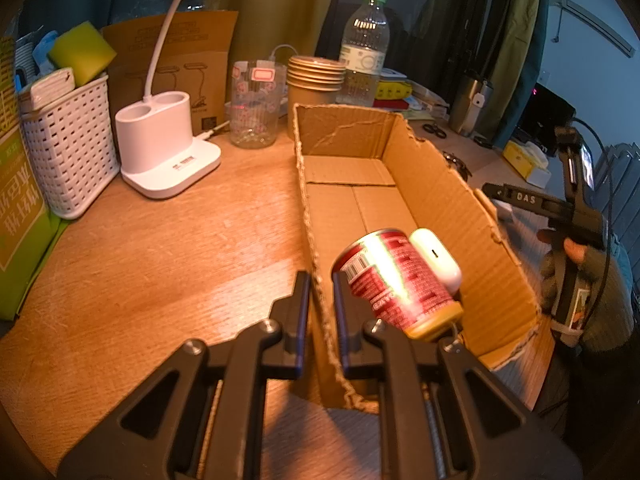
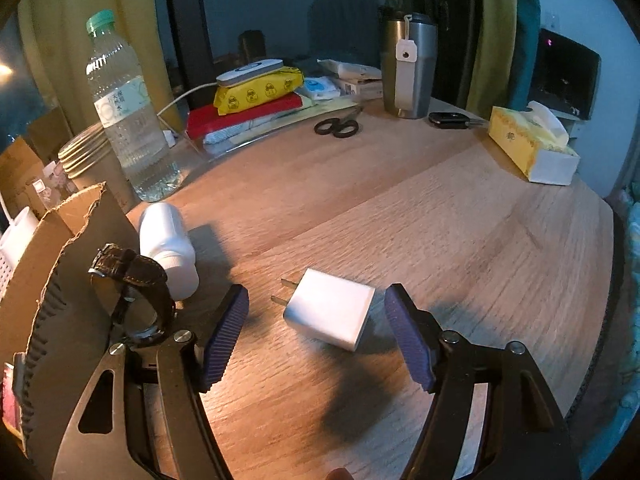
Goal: Organize rigid objects
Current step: 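Move the right tool back down around the white charger plug, then close the right tool on the charger plug and lift it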
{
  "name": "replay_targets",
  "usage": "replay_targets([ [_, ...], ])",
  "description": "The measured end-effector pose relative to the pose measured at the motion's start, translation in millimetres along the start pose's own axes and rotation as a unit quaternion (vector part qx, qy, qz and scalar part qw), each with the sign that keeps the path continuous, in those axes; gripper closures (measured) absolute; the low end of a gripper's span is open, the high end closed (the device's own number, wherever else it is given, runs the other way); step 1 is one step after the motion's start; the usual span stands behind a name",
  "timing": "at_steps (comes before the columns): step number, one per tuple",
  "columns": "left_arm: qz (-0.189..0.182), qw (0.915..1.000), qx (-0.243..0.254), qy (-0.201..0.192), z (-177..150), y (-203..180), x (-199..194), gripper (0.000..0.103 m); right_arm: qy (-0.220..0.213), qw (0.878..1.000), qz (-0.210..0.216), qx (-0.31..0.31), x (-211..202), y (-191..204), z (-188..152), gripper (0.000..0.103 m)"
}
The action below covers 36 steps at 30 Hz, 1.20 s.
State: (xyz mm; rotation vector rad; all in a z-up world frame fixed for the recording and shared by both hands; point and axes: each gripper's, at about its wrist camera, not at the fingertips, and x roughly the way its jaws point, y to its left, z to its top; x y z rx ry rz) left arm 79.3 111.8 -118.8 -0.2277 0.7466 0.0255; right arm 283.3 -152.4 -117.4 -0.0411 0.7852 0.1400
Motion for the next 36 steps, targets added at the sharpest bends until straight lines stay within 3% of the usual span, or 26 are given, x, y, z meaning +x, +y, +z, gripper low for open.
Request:
replay_targets([
  [22, 0.000, 1.0000, 0.000, 0.000, 0, 0, 0, 0.090, 0.052, 0.998, -0.017, -0.005, 27, 5, 6, 0.029],
  [26, 0.000, 1.0000, 0.000, 0.000, 0, 0, 0, 0.090, 0.051, 0.998, -0.022, -0.011, 27, 6, 7, 0.038],
  [36, 0.000, 1.0000, 0.000, 0.000, 0, 0, 0, 0.090, 0.036, 0.999, -0.014, -0.009, 20, 4, 6, 0.038],
])
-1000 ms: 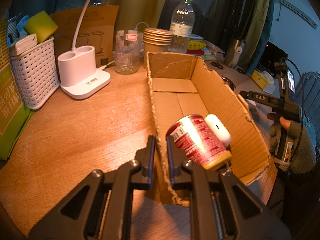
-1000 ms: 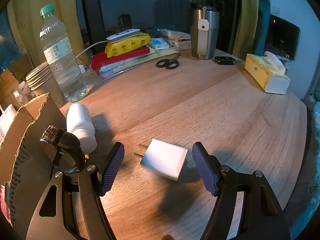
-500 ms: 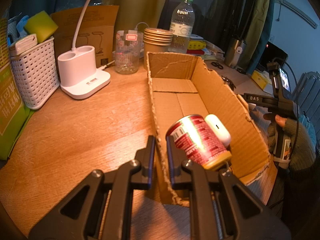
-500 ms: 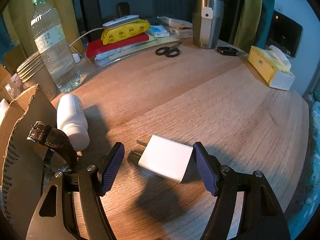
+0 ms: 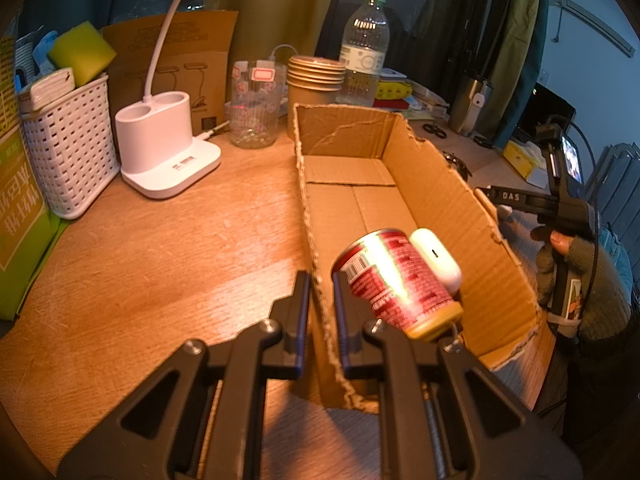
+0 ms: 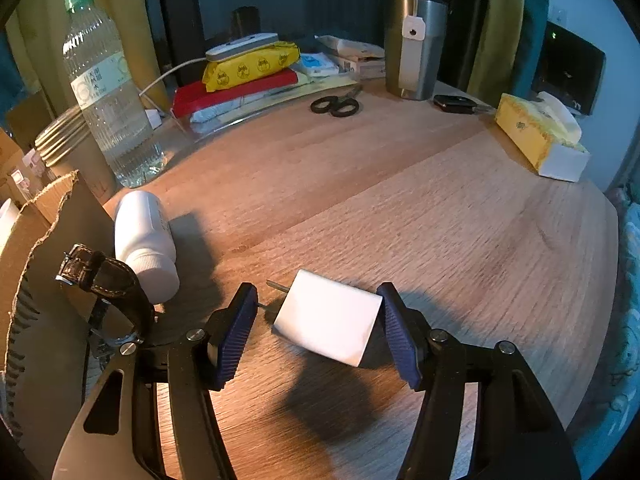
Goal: Organize rigid objects
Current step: 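Close the right tool on the charger plug and lift it, then carry the charger plug with the right tool over the box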
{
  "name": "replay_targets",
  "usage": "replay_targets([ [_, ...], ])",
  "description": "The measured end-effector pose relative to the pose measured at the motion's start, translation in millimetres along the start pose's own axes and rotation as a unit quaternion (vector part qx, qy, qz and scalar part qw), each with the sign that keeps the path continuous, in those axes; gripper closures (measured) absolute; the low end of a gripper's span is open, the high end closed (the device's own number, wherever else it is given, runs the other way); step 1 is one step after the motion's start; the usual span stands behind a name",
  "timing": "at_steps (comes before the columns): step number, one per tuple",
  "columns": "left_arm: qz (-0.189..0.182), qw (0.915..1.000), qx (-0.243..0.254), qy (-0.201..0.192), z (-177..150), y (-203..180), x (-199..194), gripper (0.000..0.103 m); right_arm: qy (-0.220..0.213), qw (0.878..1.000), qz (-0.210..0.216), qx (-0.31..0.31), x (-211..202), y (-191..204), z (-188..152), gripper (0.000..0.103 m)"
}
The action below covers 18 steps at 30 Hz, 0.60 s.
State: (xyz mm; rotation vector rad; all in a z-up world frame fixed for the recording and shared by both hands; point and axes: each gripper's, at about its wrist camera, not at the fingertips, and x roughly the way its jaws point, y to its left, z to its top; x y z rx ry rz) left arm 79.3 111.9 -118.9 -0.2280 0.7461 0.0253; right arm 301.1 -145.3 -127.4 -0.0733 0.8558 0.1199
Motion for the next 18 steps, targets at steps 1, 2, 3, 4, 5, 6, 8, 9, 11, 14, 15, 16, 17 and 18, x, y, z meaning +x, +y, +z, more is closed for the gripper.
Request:
replay_targets([
  [1, 0.000, 1.0000, 0.000, 0.000, 0, 0, 0, 0.090, -0.003, 1.000, 0.001, -0.001, -2, 0, -1, 0.038],
  [2, 0.000, 1.0000, 0.000, 0.000, 0, 0, 1, 0.090, -0.005, 1.000, 0.000, -0.002, -3, 1, -1, 0.038],
  [3, 0.000, 1.0000, 0.000, 0.000, 0, 0, 0, 0.090, -0.008, 1.000, 0.000, -0.003, -4, 1, -1, 0.038],
  [4, 0.000, 1.0000, 0.000, 0.000, 0, 0, 0, 0.090, -0.011, 1.000, 0.000, -0.004, -6, 1, -2, 0.038],
  [5, 0.000, 1.0000, 0.000, 0.000, 0, 1, 1, 0.090, -0.013, 1.000, 0.001, -0.005, -8, 2, -2, 0.038],
  [6, 0.000, 1.0000, 0.000, 0.000, 0, 0, 0, 0.090, -0.014, 1.000, 0.003, -0.005, -10, 3, -3, 0.038],
  [8, 0.000, 1.0000, 0.000, 0.000, 0, 0, 0, 0.090, -0.021, 1.000, 0.006, -0.008, -14, 5, -4, 0.038],
  [9, 0.000, 1.0000, 0.000, 0.000, 0, 0, 0, 0.090, -0.023, 1.000, 0.007, -0.009, -17, 6, -4, 0.038],
  [11, 0.000, 1.0000, 0.000, 0.000, 0, 0, 0, 0.090, -0.030, 0.999, 0.013, -0.010, -24, 8, -3, 0.038],
  [14, 0.000, 1.0000, 0.000, 0.000, 0, 0, 0, 0.090, -0.044, 0.999, 0.020, -0.014, -37, 13, -3, 0.038],
  [15, 0.000, 1.0000, 0.000, 0.000, 0, 0, 0, 0.090, -0.049, 0.998, 0.023, -0.017, -41, 15, -2, 0.038],
  [16, 0.000, 1.0000, 0.000, 0.000, 0, 0, 0, 0.090, -0.054, 0.998, 0.026, -0.020, -47, 18, -2, 0.038],
  [17, 0.000, 1.0000, 0.000, 0.000, 0, 0, 0, 0.090, -0.058, 0.998, 0.028, -0.023, -50, 20, -1, 0.038],
  [18, 0.000, 1.0000, 0.000, 0.000, 0, 0, 0, 0.090, -0.063, 0.997, 0.030, -0.025, -55, 23, -1, 0.038],
])
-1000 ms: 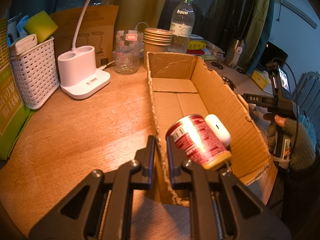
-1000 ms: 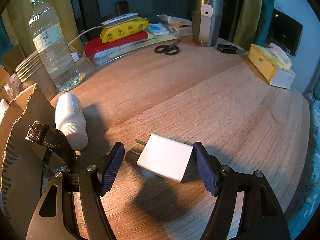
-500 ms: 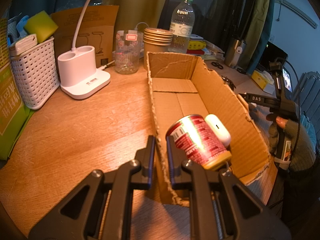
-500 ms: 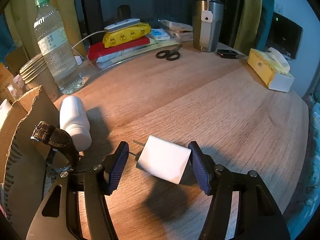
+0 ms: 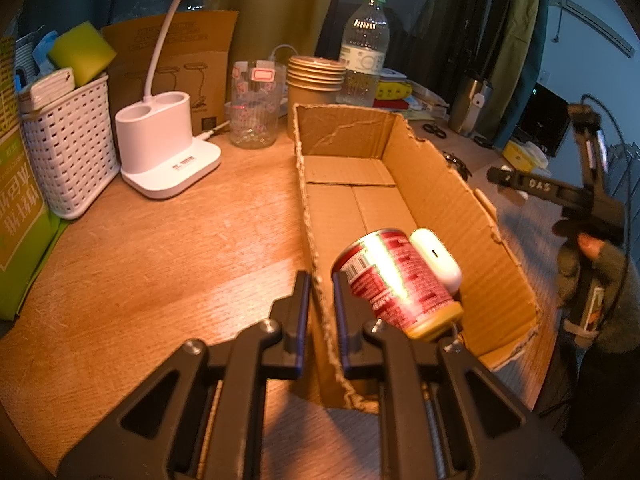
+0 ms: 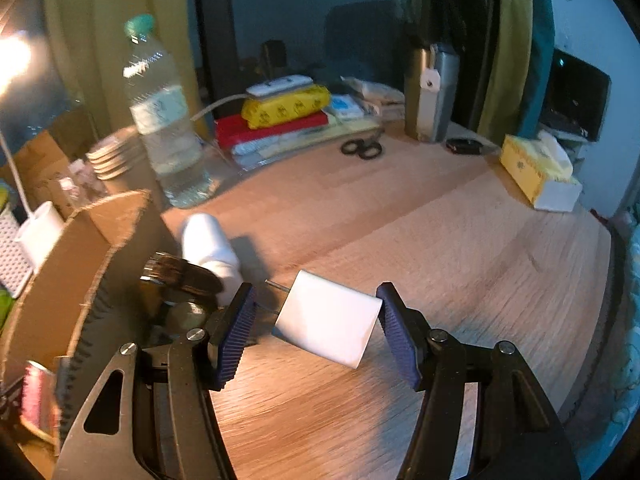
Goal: Organize rigid objects
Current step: 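Carry the charger plug with the right tool over the box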
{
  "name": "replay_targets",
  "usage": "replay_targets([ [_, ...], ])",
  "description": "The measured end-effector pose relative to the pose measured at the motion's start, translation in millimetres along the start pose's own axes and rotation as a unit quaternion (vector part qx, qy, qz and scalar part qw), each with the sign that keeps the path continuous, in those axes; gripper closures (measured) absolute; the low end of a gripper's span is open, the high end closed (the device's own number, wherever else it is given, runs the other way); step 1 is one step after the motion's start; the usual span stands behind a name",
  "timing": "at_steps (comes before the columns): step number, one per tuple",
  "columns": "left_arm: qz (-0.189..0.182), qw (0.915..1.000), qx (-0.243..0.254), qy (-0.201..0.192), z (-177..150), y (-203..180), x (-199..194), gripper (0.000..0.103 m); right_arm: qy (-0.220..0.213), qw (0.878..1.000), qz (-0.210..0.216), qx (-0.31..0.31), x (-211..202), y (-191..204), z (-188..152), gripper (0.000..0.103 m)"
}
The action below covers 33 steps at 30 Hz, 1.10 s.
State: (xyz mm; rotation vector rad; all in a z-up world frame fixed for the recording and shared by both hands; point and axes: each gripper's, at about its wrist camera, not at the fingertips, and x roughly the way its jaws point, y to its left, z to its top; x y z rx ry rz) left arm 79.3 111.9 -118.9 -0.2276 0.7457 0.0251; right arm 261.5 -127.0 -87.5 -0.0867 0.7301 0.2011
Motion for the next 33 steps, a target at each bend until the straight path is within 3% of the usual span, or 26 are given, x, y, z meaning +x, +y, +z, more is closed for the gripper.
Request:
replay_targets([
  [19, 0.000, 1.0000, 0.000, 0.000, 0, 0, 0, 0.090, -0.059, 0.994, 0.076, -0.045, -67, 57, 7, 0.038],
  [33, 0.000, 1.0000, 0.000, 0.000, 0, 0, 0, 0.090, -0.041, 0.984, 0.134, -0.110, -65, 122, -4, 0.038],
])
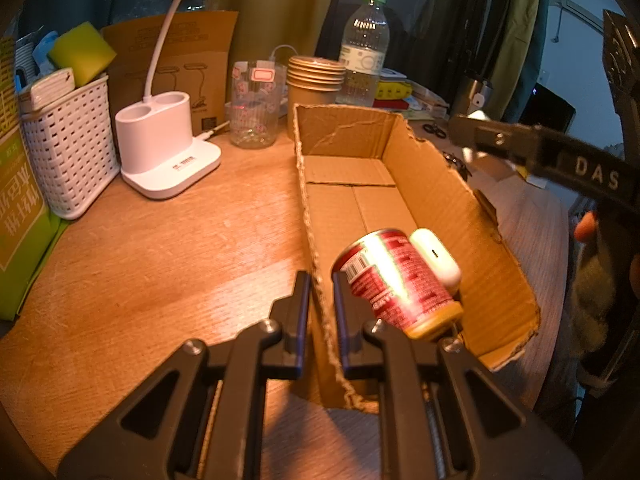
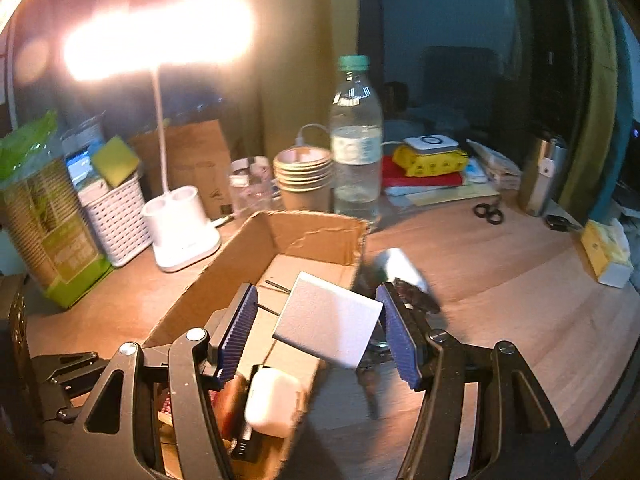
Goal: Organize rigid objects
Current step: 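Carry the charger plug with the right tool over the box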
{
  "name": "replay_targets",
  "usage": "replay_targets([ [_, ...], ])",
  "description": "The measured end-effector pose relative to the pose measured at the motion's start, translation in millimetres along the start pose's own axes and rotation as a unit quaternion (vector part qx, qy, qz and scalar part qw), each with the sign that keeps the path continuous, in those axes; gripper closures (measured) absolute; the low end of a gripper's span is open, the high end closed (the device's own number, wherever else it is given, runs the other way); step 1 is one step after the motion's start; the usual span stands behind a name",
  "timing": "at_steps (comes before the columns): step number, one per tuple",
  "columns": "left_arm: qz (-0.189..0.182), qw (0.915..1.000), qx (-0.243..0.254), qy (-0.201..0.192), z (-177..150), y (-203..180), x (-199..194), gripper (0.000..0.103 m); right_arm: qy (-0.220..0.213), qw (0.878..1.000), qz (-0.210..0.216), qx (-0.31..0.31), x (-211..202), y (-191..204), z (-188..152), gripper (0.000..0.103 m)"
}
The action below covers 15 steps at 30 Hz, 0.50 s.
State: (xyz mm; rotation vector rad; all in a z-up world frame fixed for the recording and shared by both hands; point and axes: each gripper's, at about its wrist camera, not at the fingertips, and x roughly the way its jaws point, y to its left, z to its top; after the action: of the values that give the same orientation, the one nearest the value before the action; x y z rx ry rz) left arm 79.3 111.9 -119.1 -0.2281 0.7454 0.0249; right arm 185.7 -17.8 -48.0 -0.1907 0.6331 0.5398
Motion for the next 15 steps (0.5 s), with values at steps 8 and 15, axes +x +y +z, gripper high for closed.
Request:
replay_targets([
  [8, 0.000, 1.0000, 0.000, 0.000, 0, 0, 0, 0.090, 0.022, 0.999, 0.025, -0.021, 18, 14, 0, 0.038],
  [15, 0.000, 1.0000, 0.000, 0.000, 0, 0, 0, 0.090, 0.049, 0.997, 0.048, -0.036, 36, 21, -1, 0.038],
])
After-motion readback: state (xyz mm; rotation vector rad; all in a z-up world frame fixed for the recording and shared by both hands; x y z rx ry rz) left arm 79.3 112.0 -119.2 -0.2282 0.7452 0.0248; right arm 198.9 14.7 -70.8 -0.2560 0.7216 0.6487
